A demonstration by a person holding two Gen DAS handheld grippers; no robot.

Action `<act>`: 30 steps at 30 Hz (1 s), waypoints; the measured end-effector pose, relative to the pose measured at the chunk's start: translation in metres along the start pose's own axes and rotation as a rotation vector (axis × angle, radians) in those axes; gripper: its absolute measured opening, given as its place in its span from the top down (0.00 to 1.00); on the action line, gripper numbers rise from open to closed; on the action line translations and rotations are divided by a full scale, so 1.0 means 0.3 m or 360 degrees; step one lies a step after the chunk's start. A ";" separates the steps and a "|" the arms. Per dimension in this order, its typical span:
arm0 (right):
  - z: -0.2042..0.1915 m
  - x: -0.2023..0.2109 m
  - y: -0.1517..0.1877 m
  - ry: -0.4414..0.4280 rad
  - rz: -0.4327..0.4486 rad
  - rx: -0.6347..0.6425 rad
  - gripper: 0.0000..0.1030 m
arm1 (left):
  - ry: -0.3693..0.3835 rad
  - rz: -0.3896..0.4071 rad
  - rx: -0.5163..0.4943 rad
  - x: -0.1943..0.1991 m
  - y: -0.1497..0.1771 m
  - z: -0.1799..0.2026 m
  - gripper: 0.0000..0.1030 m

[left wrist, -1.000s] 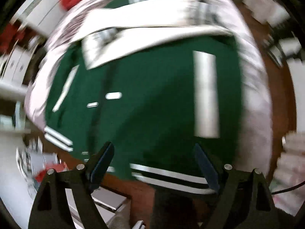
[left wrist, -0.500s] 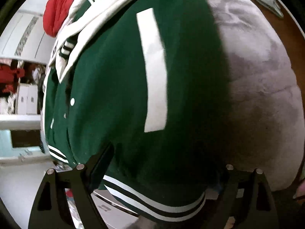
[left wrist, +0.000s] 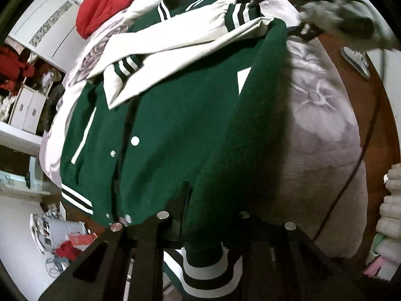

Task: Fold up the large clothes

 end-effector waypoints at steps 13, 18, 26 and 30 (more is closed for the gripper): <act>-0.412 -0.107 0.166 0.0114 -0.0007 0.0148 0.85 | 0.0133 0.0097 0.0233 0.123 0.028 -0.238 0.86; -0.753 -0.152 0.313 0.0283 0.0036 0.0307 0.85 | 0.0295 0.0129 0.0523 0.167 0.085 -0.513 0.86; -1.241 -0.660 0.490 0.0705 0.0088 0.0490 0.85 | 0.0474 0.0104 0.0949 -0.010 0.255 -1.010 0.86; -1.273 -1.012 0.528 0.0943 0.0086 0.0521 0.85 | 0.0611 0.0004 0.1103 -0.249 0.373 -1.201 0.86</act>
Point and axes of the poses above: each gripper's, at about its wrist camera, not at the fingertips, and x roughly against the way its jaws point, z to its right, y to its underside, the point moved 7 cm from there along -x, roughly the way its jaws point, and after that the axes turned 12 degrees about -x, right-handed, at the moved point
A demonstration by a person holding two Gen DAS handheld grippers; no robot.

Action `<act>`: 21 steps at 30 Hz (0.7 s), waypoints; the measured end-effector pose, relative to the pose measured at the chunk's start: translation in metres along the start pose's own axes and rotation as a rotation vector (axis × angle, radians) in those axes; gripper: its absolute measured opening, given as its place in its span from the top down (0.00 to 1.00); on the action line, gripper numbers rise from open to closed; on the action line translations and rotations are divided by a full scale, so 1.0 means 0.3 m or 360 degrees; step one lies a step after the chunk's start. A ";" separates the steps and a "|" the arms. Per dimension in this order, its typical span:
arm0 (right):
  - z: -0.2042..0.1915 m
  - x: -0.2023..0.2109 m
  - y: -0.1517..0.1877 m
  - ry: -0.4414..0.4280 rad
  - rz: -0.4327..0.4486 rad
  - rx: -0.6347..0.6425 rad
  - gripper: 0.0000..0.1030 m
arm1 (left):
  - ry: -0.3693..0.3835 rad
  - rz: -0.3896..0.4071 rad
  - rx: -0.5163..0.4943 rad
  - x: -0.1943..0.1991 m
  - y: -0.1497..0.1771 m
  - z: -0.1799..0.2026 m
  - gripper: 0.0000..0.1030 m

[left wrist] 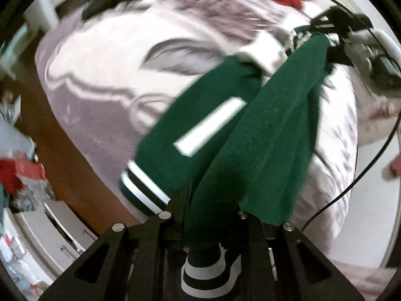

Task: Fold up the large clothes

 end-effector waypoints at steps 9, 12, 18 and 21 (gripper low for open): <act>-0.086 -0.273 0.062 -0.0076 -0.0239 0.0046 0.40 | 0.0503 -0.0217 0.0366 -0.232 0.074 -0.351 0.43; 0.014 -0.168 0.163 -0.0203 -0.0289 0.0025 0.33 | 0.0590 -0.0220 0.0436 -0.186 0.123 -0.367 0.39; 0.468 -0.175 0.593 0.0002 -0.0407 -0.0198 0.32 | 0.0521 -0.0230 0.0437 -0.224 0.117 -0.347 0.39; 0.661 -0.335 0.852 0.0014 -0.0627 -0.0418 0.32 | 0.0445 -0.0148 0.0434 -0.231 0.080 -0.352 0.61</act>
Point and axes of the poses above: each gripper's, at about its wrist camera, not at the fingertips, and x roughly against the way its jaws point, z to its right, y to its underside, the point moved 7 cm from there along -x, roughly the way its jaws point, and after that the axes turned 12 degrees about -x, right-handed, at the moved point
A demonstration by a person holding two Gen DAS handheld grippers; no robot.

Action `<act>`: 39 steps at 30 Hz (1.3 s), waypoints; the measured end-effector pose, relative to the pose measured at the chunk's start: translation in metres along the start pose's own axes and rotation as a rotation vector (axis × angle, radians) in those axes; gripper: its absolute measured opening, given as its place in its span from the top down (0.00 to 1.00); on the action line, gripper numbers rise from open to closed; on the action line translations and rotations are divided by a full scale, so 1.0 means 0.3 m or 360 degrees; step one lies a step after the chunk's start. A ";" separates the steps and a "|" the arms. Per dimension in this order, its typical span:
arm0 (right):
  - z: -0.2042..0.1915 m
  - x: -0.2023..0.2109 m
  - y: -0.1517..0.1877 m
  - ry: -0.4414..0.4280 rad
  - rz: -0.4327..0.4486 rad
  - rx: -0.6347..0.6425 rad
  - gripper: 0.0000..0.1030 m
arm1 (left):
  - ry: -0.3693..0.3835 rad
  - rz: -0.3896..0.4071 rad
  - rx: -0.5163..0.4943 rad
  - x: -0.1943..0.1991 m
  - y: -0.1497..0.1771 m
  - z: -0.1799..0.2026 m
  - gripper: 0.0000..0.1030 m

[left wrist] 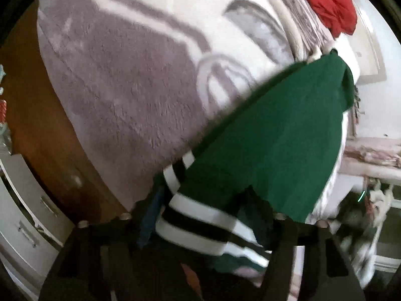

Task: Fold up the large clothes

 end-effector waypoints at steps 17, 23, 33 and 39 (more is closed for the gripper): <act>-0.046 -0.008 0.162 -0.0054 -0.0105 0.0095 0.77 | -0.0022 -0.0148 -0.0014 0.101 -0.025 0.002 0.78; -0.111 0.386 0.012 -0.0171 0.0183 0.0201 0.48 | -0.0209 -0.0081 -0.0308 0.251 -0.067 0.152 0.16; -0.581 0.813 -0.640 -0.0314 0.0599 0.0369 0.48 | -0.0370 0.0114 -0.0697 0.046 -0.546 0.527 0.16; -1.022 0.823 -1.044 -0.0270 0.0696 0.0476 0.57 | -0.0485 -0.0025 -0.0728 -0.244 -0.696 0.562 0.16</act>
Point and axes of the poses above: each gripper's, at about its wrist camera, not at the fingertips, and x roughly against the way its jaws point, z to its right, y to its underside, the point moved 7 cm from there along -x, roughly the way its jaws point, and after that the axes turned 12 degrees about -x, right-handed, at the moved point
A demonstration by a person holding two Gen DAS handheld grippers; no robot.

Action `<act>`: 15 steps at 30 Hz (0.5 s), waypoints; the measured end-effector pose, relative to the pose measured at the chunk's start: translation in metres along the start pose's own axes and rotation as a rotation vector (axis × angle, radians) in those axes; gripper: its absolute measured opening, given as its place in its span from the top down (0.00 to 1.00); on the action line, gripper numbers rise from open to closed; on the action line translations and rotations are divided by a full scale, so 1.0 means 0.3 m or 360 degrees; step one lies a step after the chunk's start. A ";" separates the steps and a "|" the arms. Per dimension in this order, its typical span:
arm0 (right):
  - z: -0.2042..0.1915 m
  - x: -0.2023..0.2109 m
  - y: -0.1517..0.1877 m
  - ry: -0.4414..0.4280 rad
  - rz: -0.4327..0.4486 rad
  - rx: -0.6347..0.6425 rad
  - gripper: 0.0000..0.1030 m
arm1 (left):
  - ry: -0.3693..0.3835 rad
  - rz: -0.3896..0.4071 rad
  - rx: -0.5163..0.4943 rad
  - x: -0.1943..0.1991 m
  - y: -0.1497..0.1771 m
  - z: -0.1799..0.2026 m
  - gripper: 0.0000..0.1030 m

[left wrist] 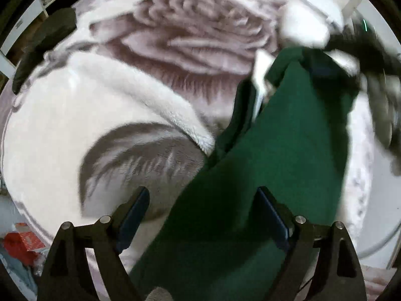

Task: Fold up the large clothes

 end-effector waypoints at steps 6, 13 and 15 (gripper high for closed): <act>-0.042 -0.340 -0.164 0.0143 -0.0110 0.0003 0.58 | 0.0107 -0.0118 0.0073 -0.073 0.057 0.001 0.14; 0.086 0.106 0.061 -0.0277 -0.0026 0.0057 0.45 | 0.0098 0.0091 -0.0030 0.080 -0.119 0.043 0.14; 0.216 0.228 0.118 -0.0271 0.0042 -0.0034 0.43 | 0.0084 0.0066 -0.0070 0.004 -0.198 0.056 0.14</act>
Point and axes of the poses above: each gripper's, at about its wrist camera, not at the fingertips, and x roughly against the way its jaws point, z to its right, y to its underside, the point moved 7 cm from there along -x, roughly the way its jaws point, and after that the axes turned 12 degrees about -x, right-handed, at the moved point
